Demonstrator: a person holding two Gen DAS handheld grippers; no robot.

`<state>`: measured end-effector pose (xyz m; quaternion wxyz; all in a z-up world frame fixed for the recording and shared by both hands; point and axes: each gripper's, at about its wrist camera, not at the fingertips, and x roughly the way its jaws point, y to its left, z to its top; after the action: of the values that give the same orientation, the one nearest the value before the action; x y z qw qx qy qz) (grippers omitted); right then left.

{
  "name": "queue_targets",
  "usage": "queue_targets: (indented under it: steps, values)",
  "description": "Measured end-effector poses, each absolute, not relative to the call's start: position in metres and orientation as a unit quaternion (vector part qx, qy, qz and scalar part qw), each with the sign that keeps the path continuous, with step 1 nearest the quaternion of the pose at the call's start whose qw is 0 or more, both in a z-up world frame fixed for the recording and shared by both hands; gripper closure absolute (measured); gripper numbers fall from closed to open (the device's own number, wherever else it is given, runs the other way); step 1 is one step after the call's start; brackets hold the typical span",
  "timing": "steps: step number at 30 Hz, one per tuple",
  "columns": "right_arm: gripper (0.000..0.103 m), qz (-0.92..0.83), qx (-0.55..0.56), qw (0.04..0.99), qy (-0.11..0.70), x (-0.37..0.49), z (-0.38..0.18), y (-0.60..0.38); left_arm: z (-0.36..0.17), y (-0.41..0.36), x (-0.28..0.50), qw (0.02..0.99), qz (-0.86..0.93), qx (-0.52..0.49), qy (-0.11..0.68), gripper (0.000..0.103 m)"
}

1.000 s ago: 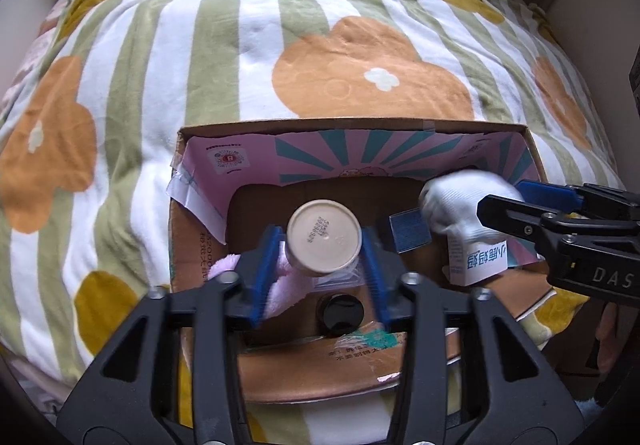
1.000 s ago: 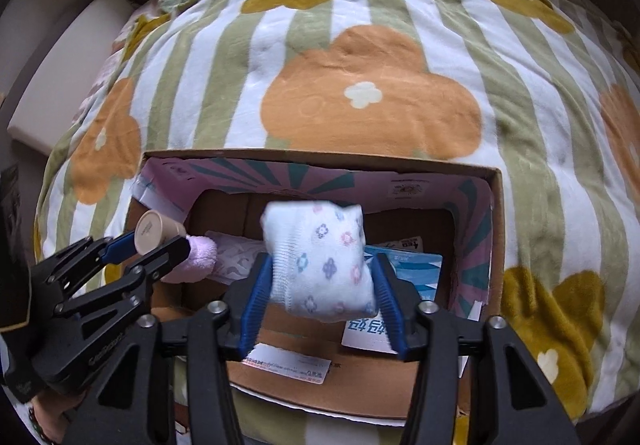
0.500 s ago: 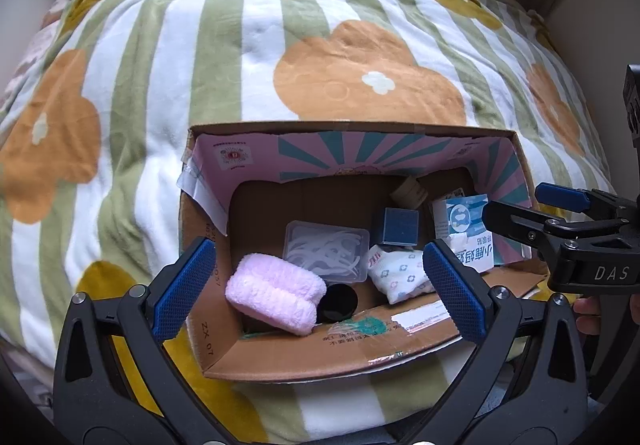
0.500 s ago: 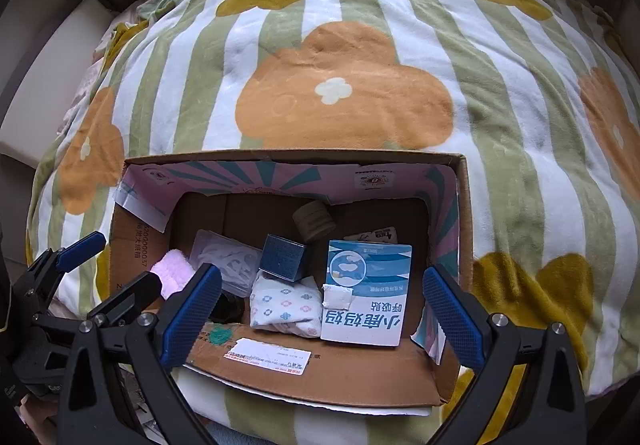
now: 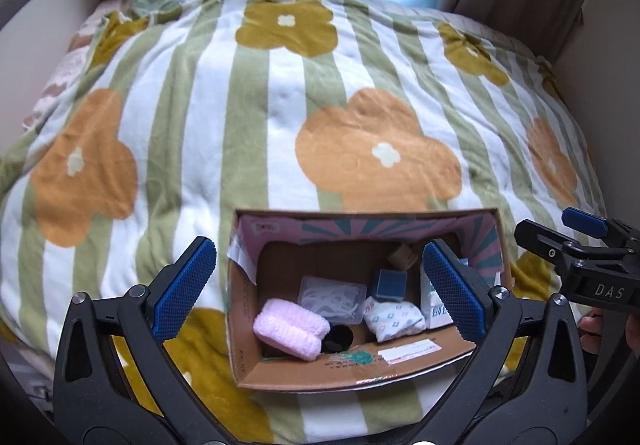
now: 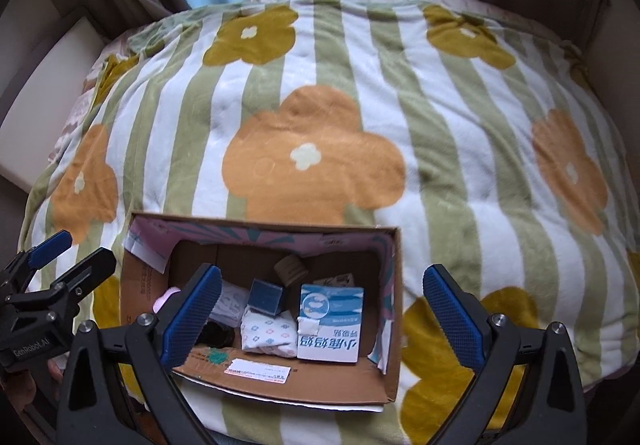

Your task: Organize objects

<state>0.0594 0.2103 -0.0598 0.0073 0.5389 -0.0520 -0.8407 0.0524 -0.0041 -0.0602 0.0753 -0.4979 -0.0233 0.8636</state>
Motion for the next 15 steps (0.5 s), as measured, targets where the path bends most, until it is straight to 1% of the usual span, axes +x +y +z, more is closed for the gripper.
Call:
queue_targets:
  steps: [8,15]
  values:
    - [0.002,-0.847,0.529,-0.019,-0.059,0.049,-0.031,0.216,-0.018,-0.005,0.037,0.072,0.877,-0.475,-0.006,0.000]
    - [0.002,-0.851,0.520,-0.035,-0.058,0.036,-0.019,0.218,-0.004,-0.008,0.024,0.076,0.881,-0.467,0.002,0.000]
